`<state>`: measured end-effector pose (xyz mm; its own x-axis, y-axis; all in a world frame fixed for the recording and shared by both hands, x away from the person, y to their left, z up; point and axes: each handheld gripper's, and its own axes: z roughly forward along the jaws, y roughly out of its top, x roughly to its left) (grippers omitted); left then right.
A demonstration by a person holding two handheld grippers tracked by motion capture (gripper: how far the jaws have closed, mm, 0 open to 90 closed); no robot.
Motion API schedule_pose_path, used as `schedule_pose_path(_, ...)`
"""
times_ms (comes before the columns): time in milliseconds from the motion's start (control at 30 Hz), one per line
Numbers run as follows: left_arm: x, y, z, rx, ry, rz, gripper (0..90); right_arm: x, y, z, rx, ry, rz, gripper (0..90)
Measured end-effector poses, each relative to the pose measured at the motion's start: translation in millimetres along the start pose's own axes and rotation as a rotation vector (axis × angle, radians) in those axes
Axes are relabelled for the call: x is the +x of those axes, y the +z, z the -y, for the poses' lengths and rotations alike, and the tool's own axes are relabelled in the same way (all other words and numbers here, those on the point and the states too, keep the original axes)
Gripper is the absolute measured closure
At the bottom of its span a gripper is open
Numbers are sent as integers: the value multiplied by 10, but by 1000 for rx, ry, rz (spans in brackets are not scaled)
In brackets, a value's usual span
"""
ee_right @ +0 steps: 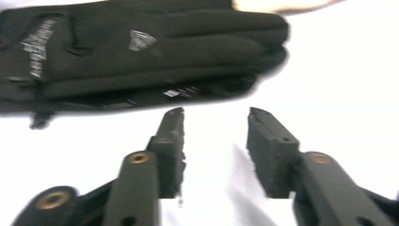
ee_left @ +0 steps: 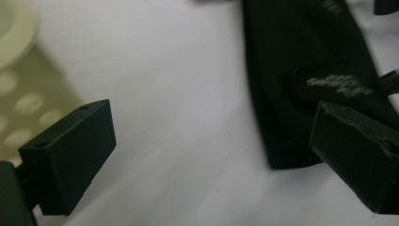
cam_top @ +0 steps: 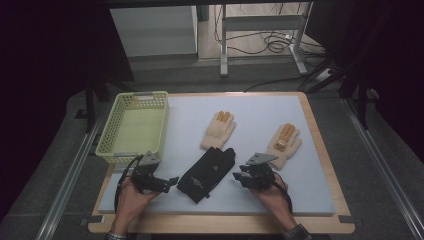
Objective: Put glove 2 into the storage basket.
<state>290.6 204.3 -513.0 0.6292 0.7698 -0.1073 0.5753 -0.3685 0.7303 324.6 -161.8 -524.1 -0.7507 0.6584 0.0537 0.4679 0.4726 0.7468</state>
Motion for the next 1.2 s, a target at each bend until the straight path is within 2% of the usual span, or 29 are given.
schedule_pose_path(67, -80, 21, -84, -7, 11, 13, 0, -86, -63, 35, -1, -1, 25, 494)
schedule_pose_path(133, -183, 87, -175, -2, 34, 49, 0, -171, -115, 80, 8, -5, 36, 429)
schedule_pose_path(300, -426, 354, -354, 62, 93, 63, 0, -294, -198, 176, 18, -10, 76, 313)
schedule_pose_path(333, -426, 354, -354, 62, 93, 63, 0, -294, -198, 176, 18, -10, 76, 313)
schedule_pose_path(400, -536, 492, -461, 75, 102, 65, 0, -345, -204, 238, 38, -13, 97, 277)
schedule_pose_path(500, -595, 575, -526, 80, 107, 68, 0, -363, -207, 267, 25, -14, 86, 267)
schedule_pose_path(567, -657, 693, -568, 92, 108, 69, 0, -358, -204, 268, 27, -19, 87, 266)
schedule_pose_path(667, -700, 779, -574, 108, 116, 59, 0, -351, -201, 271, 28, -28, 94, 266)
schedule_pose_path(767, -708, 877, -547, 146, 159, -27, 0, -360, -203, 273, 25, -21, 88, 265)
schedule_pose_path(800, -669, 892, -529, 153, 150, -19, 0, -363, -204, 273, 24, -17, 85, 266)
schedule_pose_path(867, -613, 907, -507, 155, 106, 21, 0, -368, -204, 275, 19, -10, 80, 265)
schedule_pose_path(900, -613, 907, -507, 155, 106, 21, 0, -368, -204, 275, 19, -10, 80, 265)
schedule_pose_path(933, -619, 939, -485, 187, 96, 65, 0, -375, -206, 276, 18, -5, 75, 266)
schedule_pose_path(1133, -746, 934, -464, 213, 134, 38, 0, -382, -208, 278, 15, 0, 70, 266)
schedule_pose_path(1200, -731, 942, -464, 214, 117, 39, 0, -383, -209, 278, 15, 1, 70, 266)
